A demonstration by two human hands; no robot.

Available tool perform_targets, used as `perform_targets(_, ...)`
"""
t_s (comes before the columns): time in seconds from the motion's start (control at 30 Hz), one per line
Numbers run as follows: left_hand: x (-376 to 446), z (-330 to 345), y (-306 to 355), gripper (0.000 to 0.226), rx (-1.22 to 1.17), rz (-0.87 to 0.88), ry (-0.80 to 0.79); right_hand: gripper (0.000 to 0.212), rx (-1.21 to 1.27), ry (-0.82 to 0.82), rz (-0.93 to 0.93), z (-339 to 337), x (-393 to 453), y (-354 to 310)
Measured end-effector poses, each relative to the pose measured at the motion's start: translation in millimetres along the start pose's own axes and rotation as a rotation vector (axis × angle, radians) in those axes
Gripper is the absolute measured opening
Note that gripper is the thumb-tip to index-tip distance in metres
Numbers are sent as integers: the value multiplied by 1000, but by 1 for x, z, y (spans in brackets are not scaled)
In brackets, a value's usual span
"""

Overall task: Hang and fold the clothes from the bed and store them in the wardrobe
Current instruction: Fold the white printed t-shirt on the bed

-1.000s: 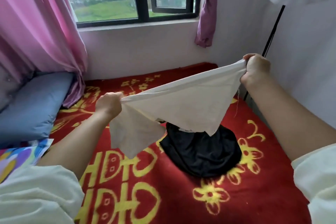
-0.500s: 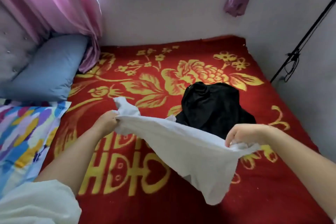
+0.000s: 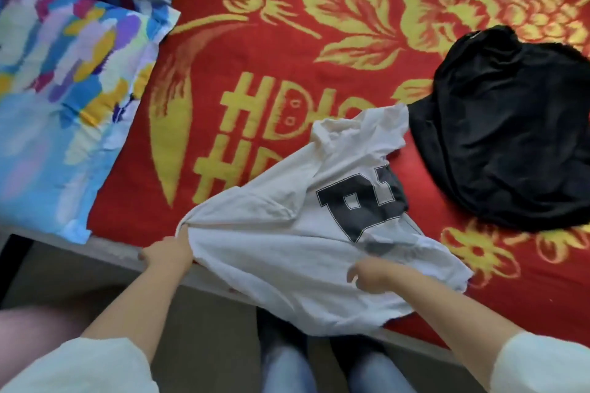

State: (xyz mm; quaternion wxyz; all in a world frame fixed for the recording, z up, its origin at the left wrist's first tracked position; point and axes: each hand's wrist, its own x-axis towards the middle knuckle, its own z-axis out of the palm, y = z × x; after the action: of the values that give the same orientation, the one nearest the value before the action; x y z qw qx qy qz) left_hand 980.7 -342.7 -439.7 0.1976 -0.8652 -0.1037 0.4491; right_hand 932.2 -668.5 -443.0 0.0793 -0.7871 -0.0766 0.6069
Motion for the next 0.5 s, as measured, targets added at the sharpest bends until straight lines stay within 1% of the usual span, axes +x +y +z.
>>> perform_targets(0.07,21,13,-4,60,44,-12,-85,38,10,257,5,-27,22,1)
perform_targets(0.13,43,22,-6,57,129,-20,-110,35,5,489,36,-53,52,-1)
perform_targets(0.2,60,21,2,47,143,96,-43,36,28,682,50,-82,76,-6)
perform_targets(0.23,66,20,10,40,95,218,118,38,43,764,50,-94,89,-8)
perform_targets(0.27,80,21,19,34,9,392,367,42,32,816,59,-109,103,-13)
perform_targets(0.3,85,21,28,36,-55,568,504,48,-4,844,64,-120,115,-15)
perform_targets(0.33,85,17,43,44,-95,745,564,54,-58,871,63,-131,126,-17)
perform_targets(0.37,89,16,58,50,-103,843,590,59,-121,901,54,-141,138,-20)
perform_targets(0.43,100,10,85,71,-64,890,502,64,-244,920,71,-160,159,-24)
perform_targets(0.47,105,8,99,74,-25,887,458,61,-302,875,112,-167,166,-25)
perform_targets(0.5,111,6,109,72,-10,896,462,56,-343,825,155,-173,170,-24)
